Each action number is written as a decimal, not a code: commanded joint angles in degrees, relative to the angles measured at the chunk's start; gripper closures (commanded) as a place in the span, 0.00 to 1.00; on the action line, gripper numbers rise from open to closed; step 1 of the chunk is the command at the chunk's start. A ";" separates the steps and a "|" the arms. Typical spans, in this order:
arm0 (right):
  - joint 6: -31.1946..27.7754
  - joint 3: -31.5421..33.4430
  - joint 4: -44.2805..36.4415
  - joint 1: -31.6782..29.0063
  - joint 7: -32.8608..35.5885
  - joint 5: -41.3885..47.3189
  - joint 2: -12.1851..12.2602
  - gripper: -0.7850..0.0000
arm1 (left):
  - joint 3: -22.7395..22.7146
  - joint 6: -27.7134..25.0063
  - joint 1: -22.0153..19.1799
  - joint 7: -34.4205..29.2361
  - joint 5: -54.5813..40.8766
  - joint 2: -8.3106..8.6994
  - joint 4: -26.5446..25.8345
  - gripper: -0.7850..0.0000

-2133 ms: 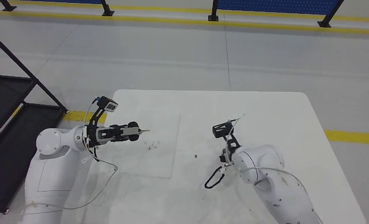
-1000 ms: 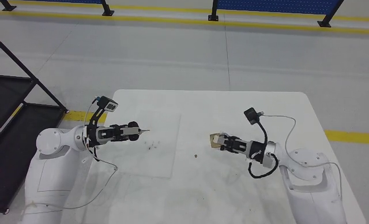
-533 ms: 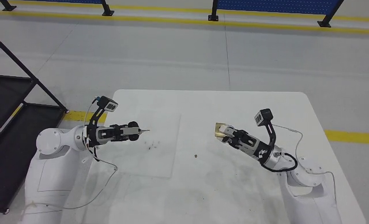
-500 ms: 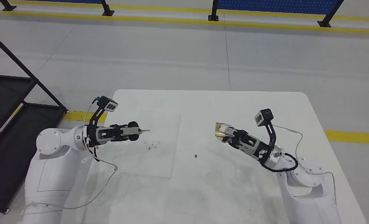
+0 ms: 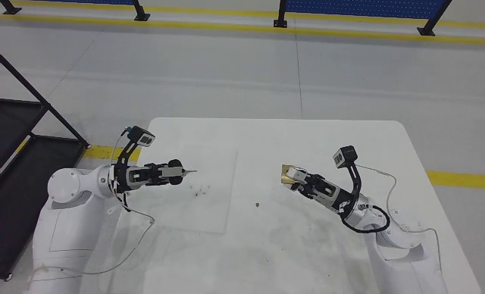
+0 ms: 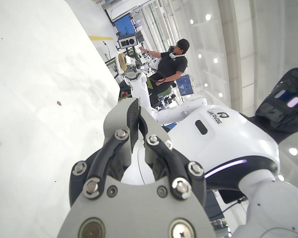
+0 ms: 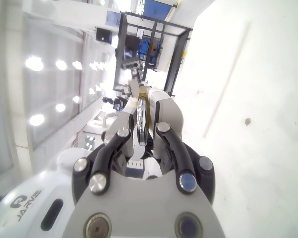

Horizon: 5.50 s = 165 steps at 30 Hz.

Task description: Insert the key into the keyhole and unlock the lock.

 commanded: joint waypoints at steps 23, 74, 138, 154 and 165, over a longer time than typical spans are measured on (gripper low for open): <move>0.00 0.00 0.00 0.00 0.00 0.00 0.00 1.00 | 10.81 -0.54 3.38 0.00 -3.43 0.66 0.05 1.00; -0.89 -1.55 -0.79 -0.64 -1.36 -3.89 0.29 1.00 | 29.86 0.03 -11.98 15.67 5.23 -0.74 2.17 1.00; -7.37 -8.66 -3.81 -6.62 -11.13 -6.73 1.62 1.00 | 30.76 -2.52 -8.31 19.43 8.52 0.53 -0.77 1.00; -7.37 -8.66 -3.81 -6.62 -11.13 -6.73 1.62 1.00 | 31.43 -2.60 -8.62 19.40 8.13 0.63 -0.42 1.00; -7.37 -8.66 -3.81 -6.62 -11.13 -6.73 1.62 1.00 | 28.45 -3.92 -8.57 18.20 6.84 1.25 1.25 1.00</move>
